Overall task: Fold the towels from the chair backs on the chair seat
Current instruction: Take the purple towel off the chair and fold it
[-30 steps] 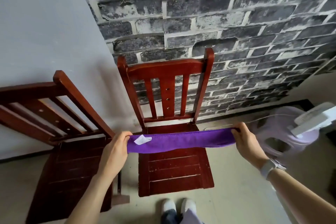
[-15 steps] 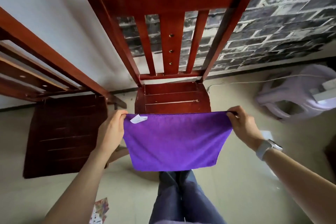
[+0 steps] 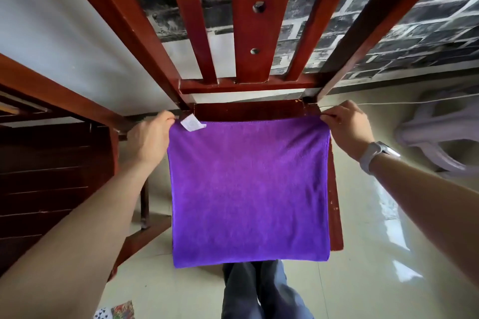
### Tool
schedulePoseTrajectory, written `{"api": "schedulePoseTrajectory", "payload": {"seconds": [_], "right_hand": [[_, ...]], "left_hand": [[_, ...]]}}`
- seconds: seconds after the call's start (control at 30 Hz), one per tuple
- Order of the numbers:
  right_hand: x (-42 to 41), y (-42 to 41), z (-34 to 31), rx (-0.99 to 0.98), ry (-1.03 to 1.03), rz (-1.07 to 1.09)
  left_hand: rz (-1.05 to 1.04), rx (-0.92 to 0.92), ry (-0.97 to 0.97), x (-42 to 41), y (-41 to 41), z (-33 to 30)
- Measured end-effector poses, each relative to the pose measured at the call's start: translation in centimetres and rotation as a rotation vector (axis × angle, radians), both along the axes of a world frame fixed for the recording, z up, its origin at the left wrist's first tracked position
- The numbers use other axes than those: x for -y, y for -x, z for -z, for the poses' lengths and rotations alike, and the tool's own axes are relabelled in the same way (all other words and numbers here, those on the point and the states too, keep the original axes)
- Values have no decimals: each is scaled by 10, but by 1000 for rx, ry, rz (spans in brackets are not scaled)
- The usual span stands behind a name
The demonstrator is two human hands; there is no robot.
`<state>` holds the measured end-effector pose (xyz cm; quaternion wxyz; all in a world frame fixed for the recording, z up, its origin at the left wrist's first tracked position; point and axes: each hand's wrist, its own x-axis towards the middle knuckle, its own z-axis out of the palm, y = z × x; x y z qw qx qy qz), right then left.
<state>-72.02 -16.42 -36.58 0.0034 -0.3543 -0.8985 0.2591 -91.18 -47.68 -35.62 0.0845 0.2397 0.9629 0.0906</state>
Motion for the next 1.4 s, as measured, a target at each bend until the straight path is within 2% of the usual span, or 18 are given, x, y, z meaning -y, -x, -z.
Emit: {"api": "schedulePoseTrajectory", "payload": {"seconds": [0.23,0.33,0.5,0.63,0.73,1.13,1.4], "right_hand": [[-7,24,-13,-151,-82,38],[-5,24,-16,-147,-119,14],[1,3,-11,-153,-173,-63],[7,-22,-13,-157,-241,-240],[17,-46,-15,-137,-264,-313],[81,-156,5,-78,-312,-580],[101,-188,16,-23,-314,-559]], "left_hand": [[-98,-105,-136,-17,22,-11],[-80,-131,-179,-16,26,-10],[99,-212,-193,3,18,-5],[320,-341,-147,25,12,-5],[411,-388,-109,43,-5,-5],[554,-219,-79,123,-101,6],[551,-131,-88,150,-144,18]]}}
